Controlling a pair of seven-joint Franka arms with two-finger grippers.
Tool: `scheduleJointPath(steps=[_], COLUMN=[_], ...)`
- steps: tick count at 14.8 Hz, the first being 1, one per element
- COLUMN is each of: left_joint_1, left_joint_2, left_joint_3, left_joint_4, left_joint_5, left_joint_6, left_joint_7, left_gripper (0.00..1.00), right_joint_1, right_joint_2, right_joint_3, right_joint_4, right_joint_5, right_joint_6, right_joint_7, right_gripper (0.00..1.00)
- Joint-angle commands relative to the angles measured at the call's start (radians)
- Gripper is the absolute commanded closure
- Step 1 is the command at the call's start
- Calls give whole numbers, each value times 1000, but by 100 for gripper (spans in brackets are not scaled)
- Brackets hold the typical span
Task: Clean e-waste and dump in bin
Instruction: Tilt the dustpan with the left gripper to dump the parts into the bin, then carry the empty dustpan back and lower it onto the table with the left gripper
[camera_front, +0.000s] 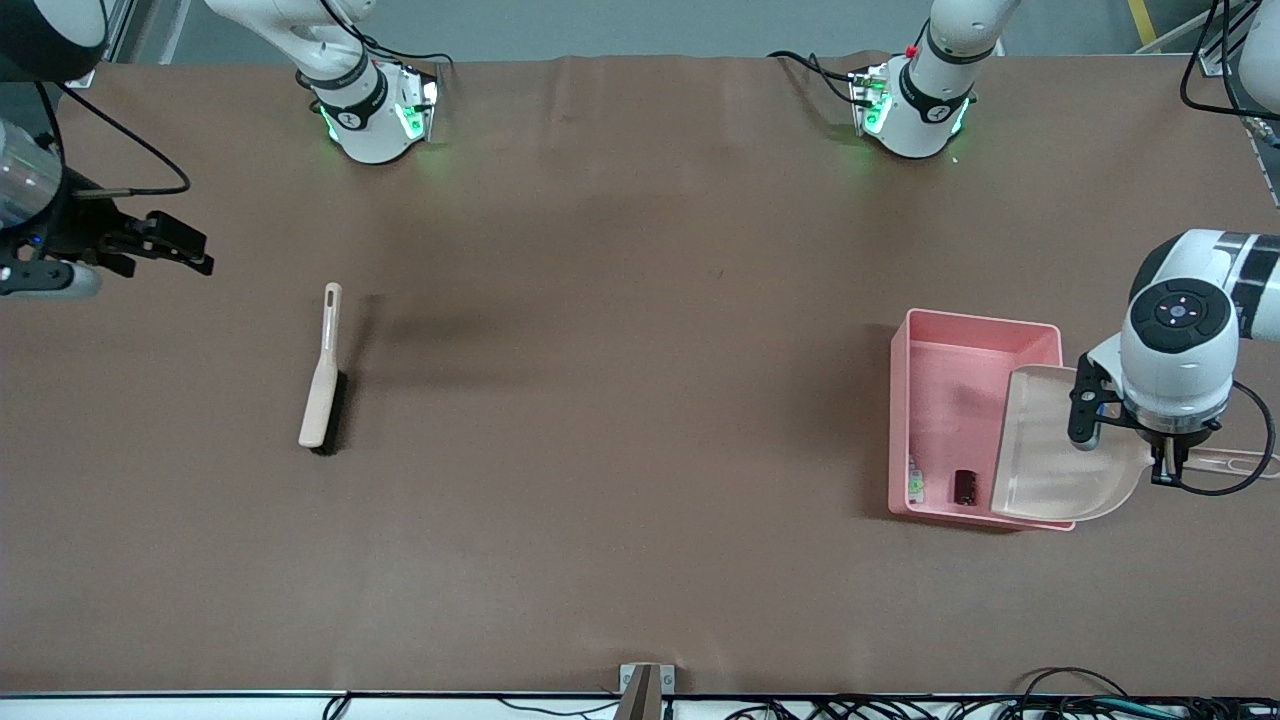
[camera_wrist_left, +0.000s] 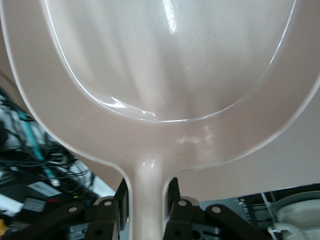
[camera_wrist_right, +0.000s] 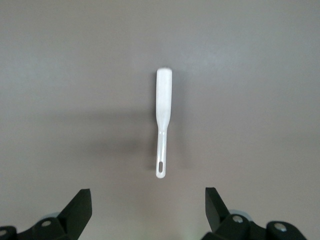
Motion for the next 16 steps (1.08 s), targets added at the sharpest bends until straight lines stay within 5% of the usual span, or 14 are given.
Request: scheduleJointPath(steps=[1, 4, 7, 16], left_joint_1=[-24, -162, -351, -587], left_joint_2=[-35, -32, 2, 76], left_joint_3=[-65, -94, -36, -1], left_joint_4=[32, 188, 349, 353], left_joint_5=[0, -74, -160, -313], left_joint_6=[-62, -197, -300, -277], left_joint_7=[9, 4, -33, -419], left_gripper=[92, 92, 92, 99], right_joint_1=[-32, -47, -43, -41], right_joint_2=[15, 15, 16, 28], right_joint_3=[-1, 1, 3, 3], right_joint_4=[88, 119, 122, 142], right_joint_5=[-15, -12, -14, -37], right_joint_6=[-26, -102, -129, -64], right_joint_7=[1, 10, 10, 15], right_gripper=[0, 0, 0, 0])
